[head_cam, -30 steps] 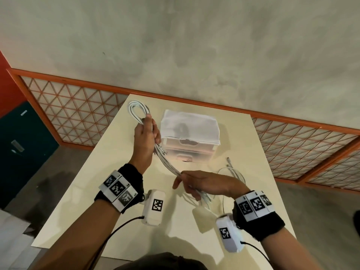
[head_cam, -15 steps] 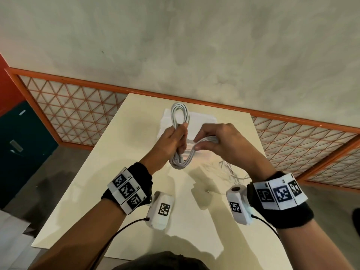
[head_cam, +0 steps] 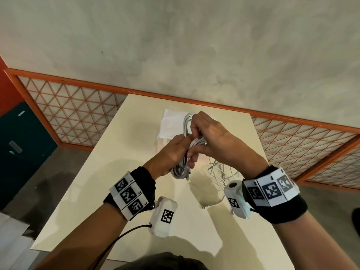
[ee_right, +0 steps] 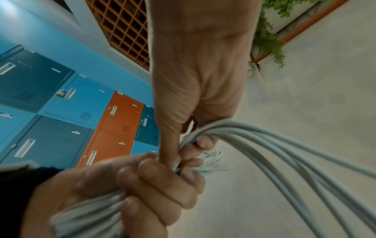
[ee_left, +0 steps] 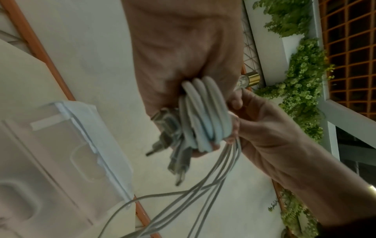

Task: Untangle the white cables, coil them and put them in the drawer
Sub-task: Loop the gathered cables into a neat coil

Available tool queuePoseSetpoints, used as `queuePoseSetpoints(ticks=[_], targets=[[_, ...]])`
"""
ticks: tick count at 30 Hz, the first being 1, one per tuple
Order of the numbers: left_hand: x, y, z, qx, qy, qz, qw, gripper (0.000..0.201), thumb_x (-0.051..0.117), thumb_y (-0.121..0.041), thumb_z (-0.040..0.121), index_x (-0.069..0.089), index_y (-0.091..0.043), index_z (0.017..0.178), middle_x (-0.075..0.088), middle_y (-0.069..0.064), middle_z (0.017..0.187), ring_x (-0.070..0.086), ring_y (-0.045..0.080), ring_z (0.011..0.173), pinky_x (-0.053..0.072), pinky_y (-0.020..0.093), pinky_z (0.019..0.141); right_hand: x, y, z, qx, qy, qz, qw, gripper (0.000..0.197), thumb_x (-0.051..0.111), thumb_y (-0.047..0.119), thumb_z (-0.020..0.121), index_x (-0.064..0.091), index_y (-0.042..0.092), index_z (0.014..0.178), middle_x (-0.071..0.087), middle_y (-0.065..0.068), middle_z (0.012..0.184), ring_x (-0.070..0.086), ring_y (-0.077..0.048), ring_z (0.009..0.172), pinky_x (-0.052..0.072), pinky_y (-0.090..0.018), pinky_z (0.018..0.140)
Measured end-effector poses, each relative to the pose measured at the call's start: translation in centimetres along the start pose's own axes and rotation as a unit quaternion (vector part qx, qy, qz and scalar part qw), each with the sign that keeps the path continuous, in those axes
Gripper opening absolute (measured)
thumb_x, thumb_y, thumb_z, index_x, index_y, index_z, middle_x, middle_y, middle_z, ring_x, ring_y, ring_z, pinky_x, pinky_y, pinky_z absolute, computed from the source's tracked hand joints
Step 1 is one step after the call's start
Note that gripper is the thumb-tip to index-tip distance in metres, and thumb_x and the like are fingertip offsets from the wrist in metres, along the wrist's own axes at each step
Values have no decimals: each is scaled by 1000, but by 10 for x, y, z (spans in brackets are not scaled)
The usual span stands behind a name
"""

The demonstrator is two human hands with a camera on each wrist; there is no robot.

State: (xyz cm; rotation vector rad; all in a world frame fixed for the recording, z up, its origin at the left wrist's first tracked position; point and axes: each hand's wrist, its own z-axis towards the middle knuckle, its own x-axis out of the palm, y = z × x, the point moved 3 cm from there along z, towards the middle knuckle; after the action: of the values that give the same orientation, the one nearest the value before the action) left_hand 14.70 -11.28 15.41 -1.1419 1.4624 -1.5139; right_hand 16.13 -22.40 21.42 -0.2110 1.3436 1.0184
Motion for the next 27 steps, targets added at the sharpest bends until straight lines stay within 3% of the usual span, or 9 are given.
queuePoseSetpoints(ticks=[4,6,8,10,12,17,21,24,27], targets=[[-8,-1,0,-25,8,4,1000,49,38,-33,102,45,-11,59,42,0,44,31,12,36,40,27,49,-3,-16,-12,95,8,114,989,41,75,27,78,38,11,87,44,7,75,45,-3,59,38,-13,56],[-16,-1,-2,-23,25,-6,999,41,38,-32,102,43,-12,67,37,-2,46,27,10,38,40,25,48,-6,-28,-23,154,41,197,967,37,66,36,82,45,7,91,54,-1,68,56,-14,55,45,-22,53],[-23,1,-4,-17,44,-11,999,36,37,-31,103,42,-12,72,34,-4,49,26,8,39,40,23,50,-6,-32,-30,176,102,187,961,37,53,43,88,57,7,91,60,-2,64,56,-15,55,46,-27,56],[-25,6,-5,-20,48,4,999,36,37,-31,103,44,-12,73,35,-5,50,27,8,40,40,23,50,-1,-32,-33,183,145,160,959,46,39,45,96,63,9,82,57,0,59,50,-10,52,43,-22,59],[-22,12,-4,-36,47,43,997,36,36,-32,103,45,-12,74,37,-7,49,28,7,39,39,22,48,1,-29,-31,187,113,119,969,54,34,48,97,62,11,70,51,1,56,44,-6,49,38,-17,57],[-11,16,-5,-72,72,83,991,50,30,-45,100,41,-12,64,41,-4,48,30,9,37,40,23,47,-2,-17,-21,134,27,51,989,42,48,36,95,52,25,55,59,2,56,51,-9,50,38,-18,54],[-2,15,-6,-116,115,51,985,72,8,-67,92,40,-9,62,39,-1,45,29,11,36,39,23,45,-5,-24,-12,154,14,87,984,43,48,27,96,50,5,59,50,-3,54,40,-11,50,35,-28,55],[2,21,-8,-134,111,12,985,65,13,-61,96,42,-9,69,37,-1,46,26,10,36,36,22,42,-7,-27,-8,156,33,106,981,41,53,22,94,45,12,55,39,6,49,33,-6,46,29,-18,50],[4,24,-10,-130,106,79,983,50,20,-45,102,41,-11,71,37,-2,46,25,10,37,35,20,43,-5,-27,-8,173,37,154,972,18,61,20,89,56,15,73,52,8,51,44,-5,48,37,-17,54]])
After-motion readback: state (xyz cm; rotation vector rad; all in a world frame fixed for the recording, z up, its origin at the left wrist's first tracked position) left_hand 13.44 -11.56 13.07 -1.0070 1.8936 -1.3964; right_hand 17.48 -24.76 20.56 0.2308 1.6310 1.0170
